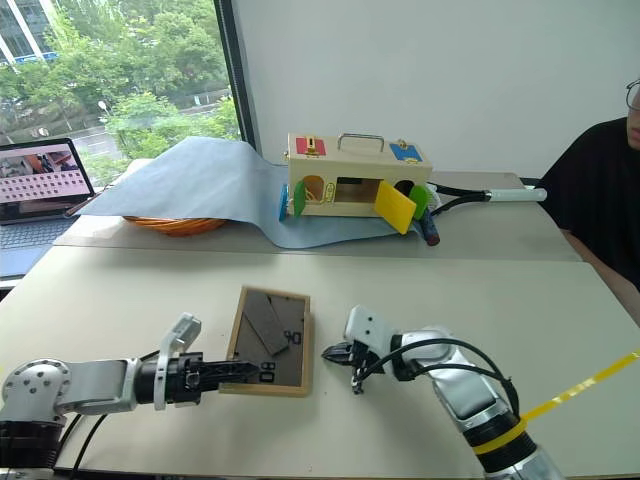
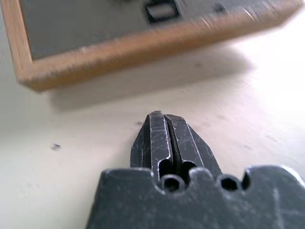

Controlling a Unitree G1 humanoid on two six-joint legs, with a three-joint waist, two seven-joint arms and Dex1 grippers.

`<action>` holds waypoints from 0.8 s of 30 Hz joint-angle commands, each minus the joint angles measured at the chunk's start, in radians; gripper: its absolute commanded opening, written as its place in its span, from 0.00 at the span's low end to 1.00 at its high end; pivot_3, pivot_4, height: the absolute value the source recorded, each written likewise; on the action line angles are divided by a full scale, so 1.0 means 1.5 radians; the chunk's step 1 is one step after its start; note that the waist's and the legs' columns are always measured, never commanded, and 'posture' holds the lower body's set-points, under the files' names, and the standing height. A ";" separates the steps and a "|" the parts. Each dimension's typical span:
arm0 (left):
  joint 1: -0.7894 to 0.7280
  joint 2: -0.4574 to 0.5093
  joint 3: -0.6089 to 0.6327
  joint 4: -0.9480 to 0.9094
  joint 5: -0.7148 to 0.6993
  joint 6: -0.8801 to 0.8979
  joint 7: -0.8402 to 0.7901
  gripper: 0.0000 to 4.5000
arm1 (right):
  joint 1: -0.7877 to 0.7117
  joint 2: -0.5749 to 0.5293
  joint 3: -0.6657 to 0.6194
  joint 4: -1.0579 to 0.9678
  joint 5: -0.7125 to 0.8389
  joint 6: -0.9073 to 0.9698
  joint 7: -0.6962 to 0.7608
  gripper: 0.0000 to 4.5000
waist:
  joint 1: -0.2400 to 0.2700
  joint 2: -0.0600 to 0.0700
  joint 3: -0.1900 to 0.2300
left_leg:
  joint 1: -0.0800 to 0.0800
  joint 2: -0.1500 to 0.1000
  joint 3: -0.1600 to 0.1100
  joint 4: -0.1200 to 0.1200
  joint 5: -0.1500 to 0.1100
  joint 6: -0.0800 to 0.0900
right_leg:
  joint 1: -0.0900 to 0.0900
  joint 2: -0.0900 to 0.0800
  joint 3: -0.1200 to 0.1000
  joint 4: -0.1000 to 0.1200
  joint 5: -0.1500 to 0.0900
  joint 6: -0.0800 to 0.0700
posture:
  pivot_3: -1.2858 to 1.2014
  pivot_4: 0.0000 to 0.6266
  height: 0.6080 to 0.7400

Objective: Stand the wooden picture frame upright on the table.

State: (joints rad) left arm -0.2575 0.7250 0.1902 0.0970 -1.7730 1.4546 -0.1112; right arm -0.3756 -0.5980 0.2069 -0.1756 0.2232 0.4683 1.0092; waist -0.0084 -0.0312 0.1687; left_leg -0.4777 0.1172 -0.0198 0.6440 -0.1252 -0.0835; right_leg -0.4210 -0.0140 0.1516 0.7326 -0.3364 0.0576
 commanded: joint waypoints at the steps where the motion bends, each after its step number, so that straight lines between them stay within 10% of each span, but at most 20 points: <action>1: -0.028 0.015 -0.014 -0.020 -0.004 0.011 -0.067 0.26 | -0.043 -0.049 -0.108 -0.058 0.116 0.102 0.035 0.00 | 0.000 0.000 0.000 | 0.000 0.000 0.000 0.000 0.000 0.000 | 0.000 0.000 0.000 0.000 0.000 0.000 | 0.52 0.24 0.47; 5: -0.087 0.011 -0.034 0.010 0.029 0.014 -0.107 0.26 | -0.125 -0.042 -0.156 -0.068 0.224 0.227 0.015 0.00 | -0.003 0.000 0.000 | 0.000 0.000 0.000 -0.001 0.000 0.000 | 0.000 0.000 0.000 0.000 0.000 -0.001 | 0.52 0.24 0.47; 18: -0.198 0.000 -0.090 0.020 0.176 0.056 -0.295 0.26 | -0.226 0.036 -0.044 0.009 0.245 0.278 0.006 0.95 | -0.004 0.000 0.001 | -0.001 0.000 -0.001 -0.003 0.000 0.000 | -0.001 0.000 -0.001 -0.001 0.001 -0.003 | 0.52 0.24 0.47; 24: -0.217 -0.024 -0.095 0.026 0.234 0.059 -0.337 0.26 | -0.220 0.070 -0.018 -0.014 0.260 0.269 0.013 0.99 | -0.004 0.000 0.001 | -0.001 0.000 -0.001 -0.003 0.000 0.000 | -0.001 0.000 -0.002 -0.001 0.000 -0.002 | 0.52 0.24 0.47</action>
State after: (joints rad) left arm -0.5431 0.7011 0.0325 0.1478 -1.4148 1.5372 -0.5671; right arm -0.6971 -0.5040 0.1814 -0.1488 0.5841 0.8825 1.0115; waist -0.0146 -0.0316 0.1703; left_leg -0.4798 0.1172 -0.0220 0.6397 -0.1252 -0.0835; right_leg -0.4222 -0.0134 0.1491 0.7312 -0.3359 0.0539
